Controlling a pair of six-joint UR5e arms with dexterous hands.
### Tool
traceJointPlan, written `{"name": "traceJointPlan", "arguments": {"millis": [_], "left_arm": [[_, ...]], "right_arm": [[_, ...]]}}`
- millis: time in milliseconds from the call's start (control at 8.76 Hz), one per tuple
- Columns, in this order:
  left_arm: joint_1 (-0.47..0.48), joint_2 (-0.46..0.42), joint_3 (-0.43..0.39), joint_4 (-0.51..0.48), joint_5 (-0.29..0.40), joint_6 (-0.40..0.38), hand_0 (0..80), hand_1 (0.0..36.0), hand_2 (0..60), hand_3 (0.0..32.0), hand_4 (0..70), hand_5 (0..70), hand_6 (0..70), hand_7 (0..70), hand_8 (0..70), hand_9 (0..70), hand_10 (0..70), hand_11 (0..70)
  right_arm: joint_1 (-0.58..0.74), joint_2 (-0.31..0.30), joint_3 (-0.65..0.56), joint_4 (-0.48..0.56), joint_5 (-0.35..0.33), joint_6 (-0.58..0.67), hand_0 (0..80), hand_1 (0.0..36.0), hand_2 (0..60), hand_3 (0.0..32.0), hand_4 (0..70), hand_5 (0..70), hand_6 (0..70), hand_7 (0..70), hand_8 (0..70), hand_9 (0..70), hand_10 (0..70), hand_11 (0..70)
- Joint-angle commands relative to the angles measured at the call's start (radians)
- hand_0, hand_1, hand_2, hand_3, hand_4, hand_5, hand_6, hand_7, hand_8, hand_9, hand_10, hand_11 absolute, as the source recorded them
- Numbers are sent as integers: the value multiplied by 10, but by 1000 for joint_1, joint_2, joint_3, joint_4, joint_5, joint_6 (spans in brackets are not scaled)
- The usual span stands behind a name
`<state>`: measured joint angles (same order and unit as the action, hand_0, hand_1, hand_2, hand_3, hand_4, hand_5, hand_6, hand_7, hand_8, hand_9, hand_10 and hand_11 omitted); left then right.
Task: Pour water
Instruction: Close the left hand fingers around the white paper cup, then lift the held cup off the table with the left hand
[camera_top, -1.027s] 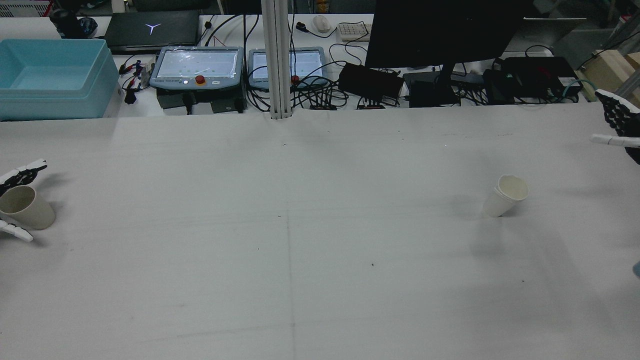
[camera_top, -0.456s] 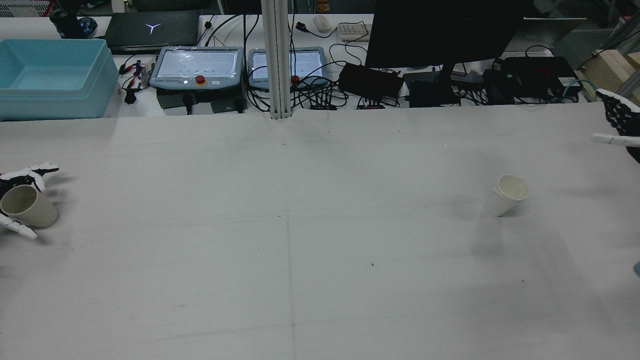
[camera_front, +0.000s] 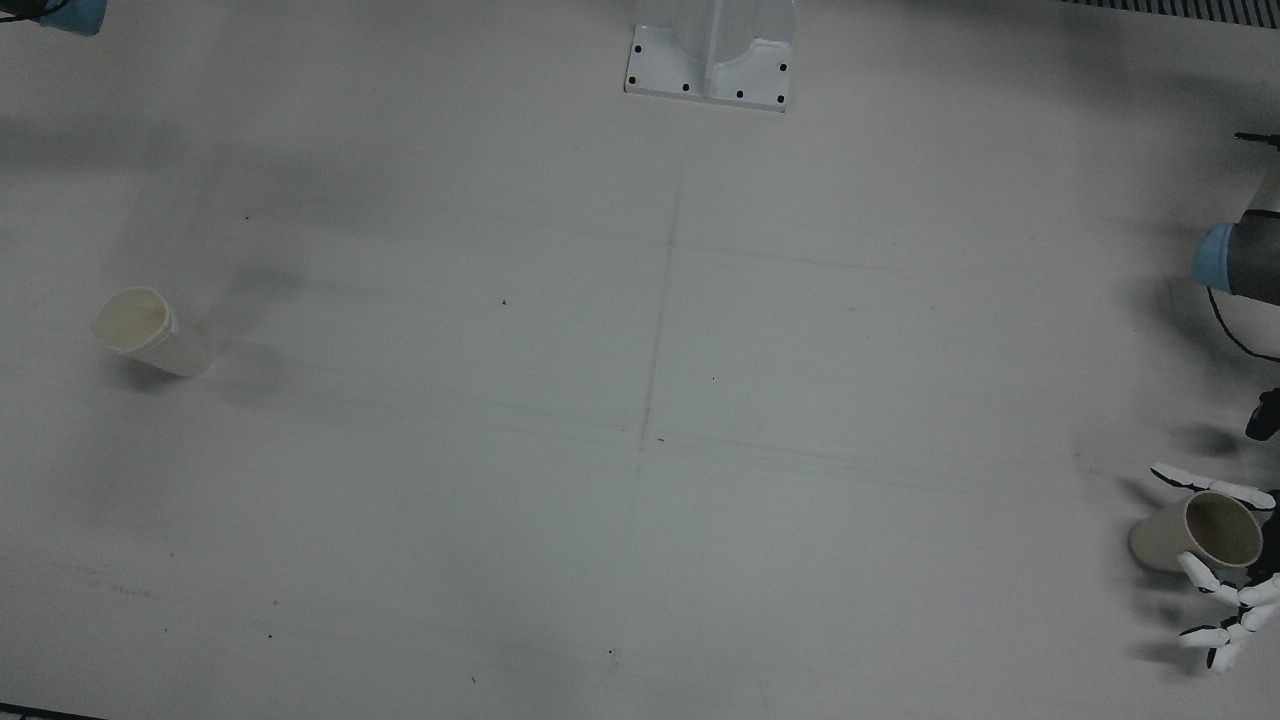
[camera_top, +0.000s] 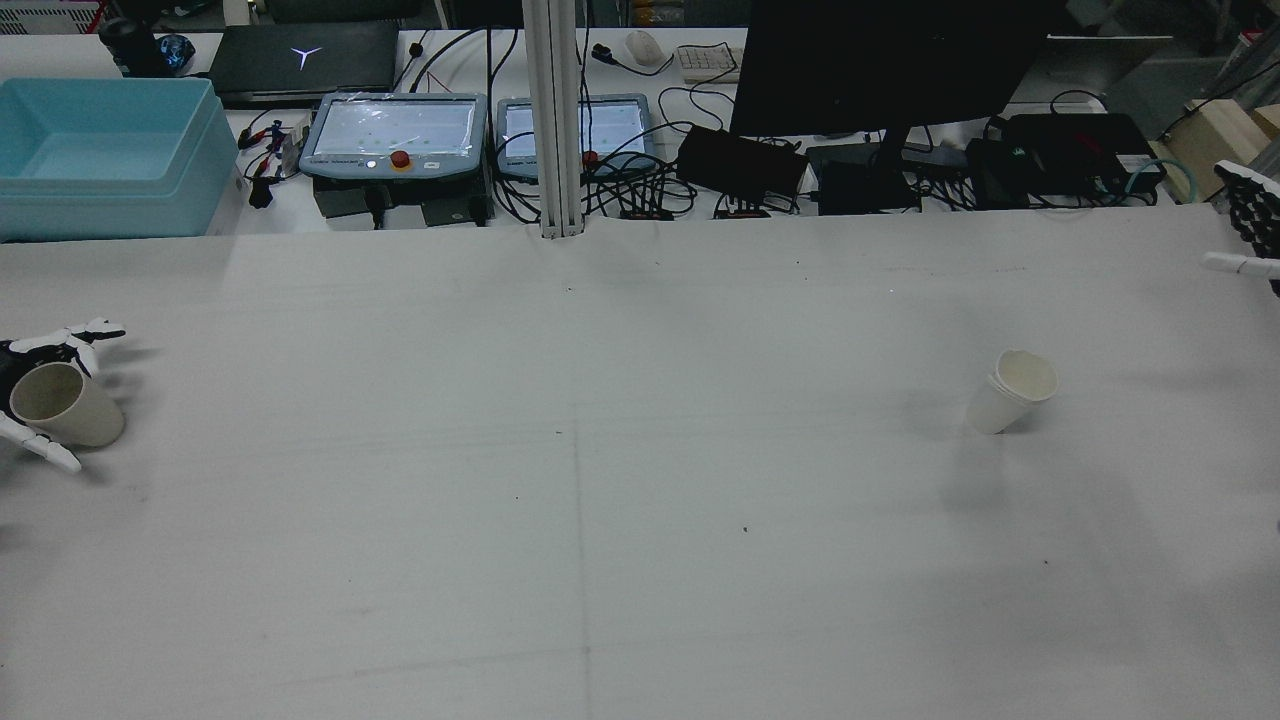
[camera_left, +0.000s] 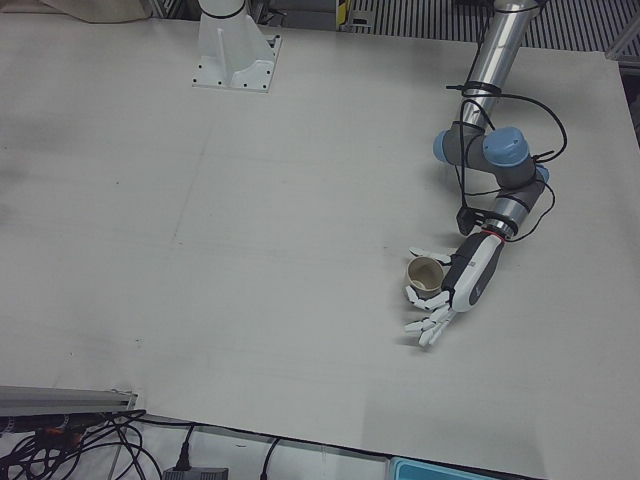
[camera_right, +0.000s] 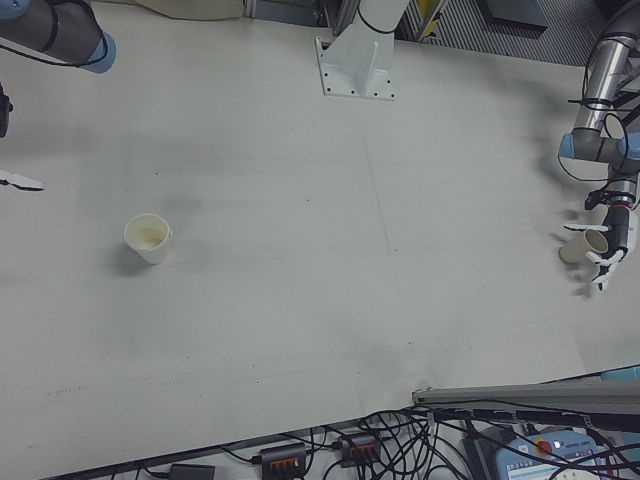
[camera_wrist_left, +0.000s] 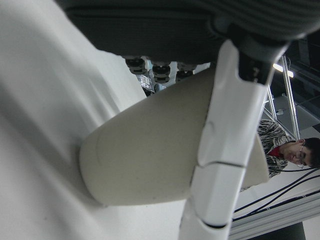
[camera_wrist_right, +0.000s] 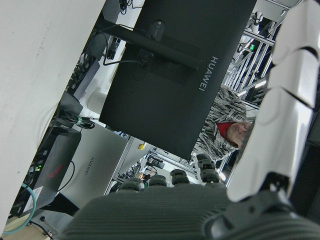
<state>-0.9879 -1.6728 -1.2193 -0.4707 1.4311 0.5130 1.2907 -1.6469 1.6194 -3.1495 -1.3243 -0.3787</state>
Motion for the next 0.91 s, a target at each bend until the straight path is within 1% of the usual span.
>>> {"name": "traceJointPlan", "arguments": {"millis": [0,114,228,342,456,570,685,799], "left_arm": [[-2,-4,-66,97,8,-75,800,225,0,0,657,700,112,205,78,55,24,52],[-2,1,-122,162,9,-126,800,238,0,0,633,700,110,202,78,54,19,47],[-5,8,-188,231,11,-160,800,249,0,0,612,700,109,200,77,53,14,42],[-9,10,-250,292,12,-203,800,259,0,0,597,700,108,198,79,52,8,33],[-14,12,-308,360,12,-261,800,269,0,0,580,700,104,190,78,49,4,27],[-18,31,-384,413,12,-275,800,281,0,0,564,700,101,184,76,45,1,25],[-31,47,-463,472,17,-275,800,288,0,0,572,700,106,190,77,48,0,23],[-41,48,-509,510,17,-277,800,293,0,0,570,700,106,191,76,47,0,20]], "right_arm": [[35,-17,-6,58,-33,12,498,179,84,0,29,134,18,70,15,1,8,29],[59,-28,-21,121,-67,20,496,177,98,0,55,144,33,83,19,10,20,47],[77,-28,-67,175,-108,44,497,176,107,0,71,147,43,89,22,14,31,62],[81,-30,-132,253,-139,49,504,185,106,0,71,149,45,93,25,18,38,73],[72,-28,-230,334,-139,49,505,185,103,0,65,147,44,92,25,17,41,78],[53,-12,-337,429,-138,38,508,187,104,0,74,156,50,100,27,18,42,78],[20,13,-431,489,-130,18,509,190,116,0,84,163,53,110,33,22,45,83],[-5,62,-532,544,-128,-5,514,196,108,0,57,158,43,102,32,19,46,85]]}}
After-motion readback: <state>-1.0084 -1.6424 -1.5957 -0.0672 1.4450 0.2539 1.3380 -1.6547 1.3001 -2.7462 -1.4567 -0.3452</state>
